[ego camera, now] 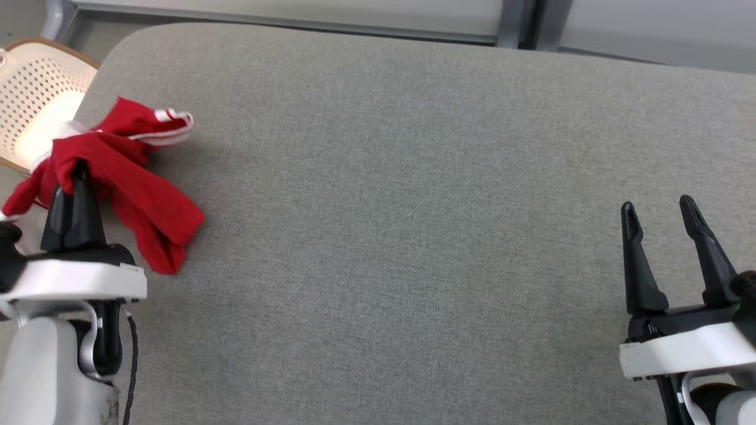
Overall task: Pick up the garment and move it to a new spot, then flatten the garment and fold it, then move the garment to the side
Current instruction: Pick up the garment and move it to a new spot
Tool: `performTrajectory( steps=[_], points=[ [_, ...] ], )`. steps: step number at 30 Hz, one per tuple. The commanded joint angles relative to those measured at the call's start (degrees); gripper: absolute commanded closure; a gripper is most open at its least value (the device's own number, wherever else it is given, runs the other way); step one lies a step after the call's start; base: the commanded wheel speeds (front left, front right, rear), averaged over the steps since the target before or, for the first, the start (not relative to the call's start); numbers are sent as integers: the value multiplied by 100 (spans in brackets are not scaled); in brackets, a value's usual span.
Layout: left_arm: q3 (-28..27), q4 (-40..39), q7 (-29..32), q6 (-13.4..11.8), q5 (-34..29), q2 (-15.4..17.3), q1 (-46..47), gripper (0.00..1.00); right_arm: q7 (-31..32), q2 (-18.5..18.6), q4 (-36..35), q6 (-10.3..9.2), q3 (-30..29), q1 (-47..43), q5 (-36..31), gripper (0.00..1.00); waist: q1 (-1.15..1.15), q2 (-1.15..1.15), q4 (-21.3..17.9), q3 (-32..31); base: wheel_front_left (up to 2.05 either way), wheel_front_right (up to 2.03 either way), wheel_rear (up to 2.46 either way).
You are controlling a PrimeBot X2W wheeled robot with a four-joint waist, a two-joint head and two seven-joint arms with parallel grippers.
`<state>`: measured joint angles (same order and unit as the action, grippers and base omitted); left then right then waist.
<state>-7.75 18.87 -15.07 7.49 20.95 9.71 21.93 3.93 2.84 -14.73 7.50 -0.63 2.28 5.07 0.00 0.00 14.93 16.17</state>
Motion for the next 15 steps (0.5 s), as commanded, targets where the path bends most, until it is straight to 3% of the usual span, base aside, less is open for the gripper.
performTrajectory(
  steps=[1,15],
  points=[
    [-5,-138,-8,1,-77,28,-140,100,-77,11,41,-2,-5,-78,49,0,0,0,-81,-240,0,0,0],
    [518,-1629,20,2,-563,-59,-1734,100,-232,11,149,-2,11,-688,361,0,0,0,-553,-1000,0,0,0]
  ],
)
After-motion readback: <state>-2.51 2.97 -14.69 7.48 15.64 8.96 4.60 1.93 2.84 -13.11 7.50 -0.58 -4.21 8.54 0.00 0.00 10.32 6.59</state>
